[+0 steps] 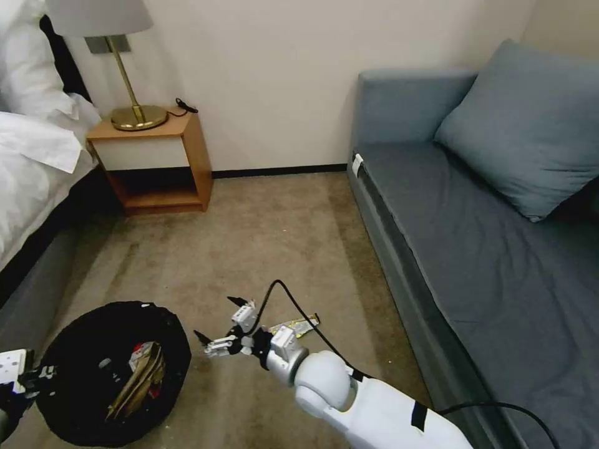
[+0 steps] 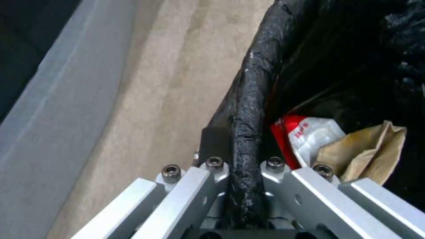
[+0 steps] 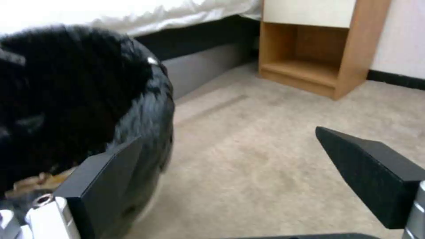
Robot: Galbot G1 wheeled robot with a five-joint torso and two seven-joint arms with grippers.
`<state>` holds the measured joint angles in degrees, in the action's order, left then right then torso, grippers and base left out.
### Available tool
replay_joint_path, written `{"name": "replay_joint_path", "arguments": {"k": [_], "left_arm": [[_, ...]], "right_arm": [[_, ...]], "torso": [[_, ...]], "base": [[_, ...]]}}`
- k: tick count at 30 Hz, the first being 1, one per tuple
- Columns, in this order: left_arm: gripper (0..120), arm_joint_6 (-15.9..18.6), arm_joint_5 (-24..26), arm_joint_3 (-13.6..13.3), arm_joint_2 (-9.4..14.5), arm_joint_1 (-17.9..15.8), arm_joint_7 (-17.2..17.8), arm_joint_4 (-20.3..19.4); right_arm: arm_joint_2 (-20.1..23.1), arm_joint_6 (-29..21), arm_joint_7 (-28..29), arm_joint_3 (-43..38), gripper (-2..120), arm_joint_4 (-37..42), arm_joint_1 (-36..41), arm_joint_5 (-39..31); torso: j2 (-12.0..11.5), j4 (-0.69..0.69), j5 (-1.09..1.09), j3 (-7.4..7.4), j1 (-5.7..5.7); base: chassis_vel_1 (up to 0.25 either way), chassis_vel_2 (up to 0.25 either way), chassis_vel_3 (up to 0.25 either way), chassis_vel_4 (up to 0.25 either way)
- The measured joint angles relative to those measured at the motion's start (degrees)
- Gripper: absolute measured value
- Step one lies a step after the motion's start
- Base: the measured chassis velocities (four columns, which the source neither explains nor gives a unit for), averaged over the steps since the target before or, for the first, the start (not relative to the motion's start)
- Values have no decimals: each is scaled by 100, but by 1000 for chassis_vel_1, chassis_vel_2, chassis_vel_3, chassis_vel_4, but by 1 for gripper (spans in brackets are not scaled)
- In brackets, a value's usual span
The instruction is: Pick up the trash bin, then pick up the garbage on the floor and place it into the trash bin.
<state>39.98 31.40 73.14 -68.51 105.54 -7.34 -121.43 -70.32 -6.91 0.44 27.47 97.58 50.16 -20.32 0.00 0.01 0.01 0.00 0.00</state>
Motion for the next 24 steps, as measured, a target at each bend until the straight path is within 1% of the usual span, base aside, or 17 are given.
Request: {"name": "replay_joint_path", "arguments": {"k": [2, 5, 7, 8, 10, 12, 14, 15, 17, 18, 19, 20, 21, 22, 24], "left_arm": [[3, 1, 1, -1, 6, -13, 0, 0], [3, 2, 2, -2, 14, -23, -1, 2], [3, 2, 1, -6, 17, -31, 0, 25], [3, 2, 1, -6, 17, -31, 0, 25], [3, 2, 1, -14, 16, -33, 0, 49], [3, 2, 1, -14, 15, -34, 0, 51], [3, 1, 1, -16, -1, -36, -4, 60], [3, 1, 1, -16, -1, -36, -4, 60], [3, -4, 1, -15, -10, -25, -8, 63], [3, -4, 1, -15, -10, -25, -8, 63], [3, -5, 1, -12, -14, -16, -10, 64], [3, -6, 0, 3, -17, -5, -12, 65], [3, -7, -1, 11, -18, 1, -12, 64], [3, -8, -7, 27, -21, 12, -12, 65], [3, -8, -8, 31, -22, 16, -12, 65]], "right_arm": [[72, 0, -43, 0, 100, -31, 33, 63], [151, -19, -109, 22, 100, -43, 67, 128], [247, -188, -265, 23, 100, -59, 102, 240], [247, -188, -265, 23, 100, -59, 102, 240], [371, -603, -500, 0, 100, -148, 96, 461], [387, -670, -536, -5, 100, -177, 87, 496], [482, -1096, -935, -104, 100, -508, -25, 928], [482, -1096, -935, -104, 100, -508, -25, 928], [553, -1346, -1451, -200, 100, -923, -155, 1467], [553, -1346, -1451, -200, 100, -923, -155, 1467], [575, -1377, -1628, -207, 100, -1049, -196, 1626], [611, -1409, -1941, -216, 100, -1253, -256, 1859], [632, -1412, -2098, -219, 100, -1352, -280, 1981], [674, -1408, -2386, -219, 100, -1525, -310, 2166], [684, -1405, -2450, -219, 100, -1568, -315, 2201]], "torso": [[0, -2, -2, 0, 0], [0, -2, 0, 1, 0], [0, -1, -1, 0, 0], [0, -1, -1, 0, 0], [0, -3, -1, 1, 0], [0, -3, -1, 1, 0], [-1, -3, 0, 3, 0], [-1, -3, 0, 3, 0], [0, -4, -1, 2, 0], [0, -4, -1, 2, 0], [0, -3, 0, 1, 1], [0, -2, 0, 0, 0], [0, -1, -1, 0, 0], [0, 0, 0, 0, 0], [0, 0, 0, 0, 0]], "base": [[-192, 206, 226, -206], [-221, 233, 243, -232], [-239, 252, 250, -266], [-239, 260, 266, -266], [-265, 256, 264, -267], [-268, 252, 253, -263], [-186, 205, 165, -126], [-142, 163, 165, -90], [-107, 78, 51, -78], [-73, 78, -4, -65], [6, -3, -4, -65], [0, 0, 0, 0], [70, -45, -46, 53], [63, -47, -54, 53], [63, -47, -54, 52]]}}
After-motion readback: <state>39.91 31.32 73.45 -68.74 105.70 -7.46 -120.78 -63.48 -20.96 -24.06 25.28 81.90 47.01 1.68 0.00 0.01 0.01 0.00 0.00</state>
